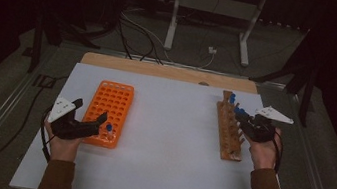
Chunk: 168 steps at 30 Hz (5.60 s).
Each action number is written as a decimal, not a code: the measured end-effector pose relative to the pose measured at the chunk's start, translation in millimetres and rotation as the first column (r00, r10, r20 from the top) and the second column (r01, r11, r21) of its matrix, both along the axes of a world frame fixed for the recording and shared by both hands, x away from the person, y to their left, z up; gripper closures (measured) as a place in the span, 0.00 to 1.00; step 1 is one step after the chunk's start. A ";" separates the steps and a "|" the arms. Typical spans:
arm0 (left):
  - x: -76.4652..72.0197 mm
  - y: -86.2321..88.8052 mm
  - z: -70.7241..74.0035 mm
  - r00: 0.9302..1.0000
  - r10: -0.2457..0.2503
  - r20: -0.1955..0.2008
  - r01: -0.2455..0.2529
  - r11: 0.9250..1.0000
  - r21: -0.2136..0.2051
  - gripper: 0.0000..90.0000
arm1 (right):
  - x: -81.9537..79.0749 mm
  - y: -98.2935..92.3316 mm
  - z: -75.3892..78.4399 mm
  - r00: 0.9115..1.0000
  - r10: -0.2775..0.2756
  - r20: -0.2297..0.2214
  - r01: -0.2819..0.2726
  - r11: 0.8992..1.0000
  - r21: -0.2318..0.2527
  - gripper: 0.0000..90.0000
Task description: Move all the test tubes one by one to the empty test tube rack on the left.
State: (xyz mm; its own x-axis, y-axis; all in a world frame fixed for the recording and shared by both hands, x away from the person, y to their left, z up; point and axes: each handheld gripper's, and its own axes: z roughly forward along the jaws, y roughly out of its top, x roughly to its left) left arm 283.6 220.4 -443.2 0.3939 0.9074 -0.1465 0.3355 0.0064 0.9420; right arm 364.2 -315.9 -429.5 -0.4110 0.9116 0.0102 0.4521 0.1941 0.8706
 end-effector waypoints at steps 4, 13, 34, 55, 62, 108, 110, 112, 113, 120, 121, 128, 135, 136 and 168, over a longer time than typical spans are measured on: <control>0.1 -0.8 1.4 1.000 -0.004 0.006 0.004 1.000 -0.005 0.01 | -1.7 -0.5 12.3 1.000 0.001 0.014 -0.001 1.000 0.001 0.86; -5.8 -2.0 13.0 0.998 -0.008 0.058 0.010 1.000 -0.028 0.01 | -7.4 6.2 39.1 0.998 0.020 0.059 -0.020 1.000 0.008 0.86; 6.4 -93.3 47.9 0.979 -0.200 0.046 0.200 0.980 0.017 0.02 | -13.1 66.9 45.7 0.981 0.192 0.023 -0.192 0.980 0.043 0.86; 16.8 -180.1 33.3 0.929 -0.369 -0.023 0.369 0.925 0.085 0.12 | -31.4 115.8 49.6 0.934 0.358 -0.007 -0.356 0.929 0.100 0.85; 21.3 -197.8 25.7 0.919 -0.391 -0.043 0.393 0.911 0.128 0.28 | -36.7 128.1 48.1 0.916 0.400 -0.014 -0.396 0.911 0.119 0.85; 30.4 -171.8 24.8 0.924 -0.375 -0.078 0.380 0.922 0.073 0.87 | -43.8 76.5 20.4 0.982 0.185 0.019 -0.186 0.982 0.044 0.01; 31.1 -166.4 26.7 0.928 -0.366 -0.071 0.370 0.927 0.061 0.87 | -43.8 70.5 18.0 0.984 0.175 0.017 -0.176 0.983 0.052 0.00; 31.8 -162.3 28.0 0.930 -0.361 -0.067 0.364 0.930 0.055 0.87 | -44.4 63.4 15.9 0.986 0.163 0.019 -0.164 0.984 0.062 0.00; 32.2 -160.0 28.9 0.933 -0.355 -0.066 0.358 0.932 0.049 0.87 | -44.8 60.0 14.9 0.987 0.160 0.021 -0.161 0.985 0.065 0.00; 32.5 -142.3 34.4 0.941 -0.333 -0.054 0.335 0.942 0.029 0.87 | -47.5 39.5 10.8 0.992 0.126 0.022 -0.127 0.989 0.070 0.00; 32.6 -140.1 35.0 0.942 -0.331 -0.052 0.332 0.943 0.027 0.87 | -48.0 35.8 10.2 0.993 0.118 0.021 -0.119 0.990 0.072 0.00; 30.9 -115.0 43.2 0.955 -0.294 -0.034 0.294 0.956 0.005 0.87 | -51.7 19.8 6.4 0.996 0.091 0.021 -0.093 0.991 0.091 0.00; 27.6 -85.0 45.9 0.970 -0.240 -0.027 0.240 0.971 -0.007 0.87 | -53.6 9.5 4.7 0.997 0.076 0.023 -0.078 0.991 0.105 0.00; 26.9 -80.2 45.8 0.972 -0.232 -0.025 0.232 0.973 -0.008 0.87 | -54.0 8.3 4.8 0.997 0.073 0.024 -0.075 0.991 0.107 0.00; -3.2 -4.9 -7.2 0.991 -0.089 -0.095 0.092 0.995 0.026 0.87 | -56.6 2.6 1.6 0.997 0.069 0.036 -0.073 0.991 0.114 0.00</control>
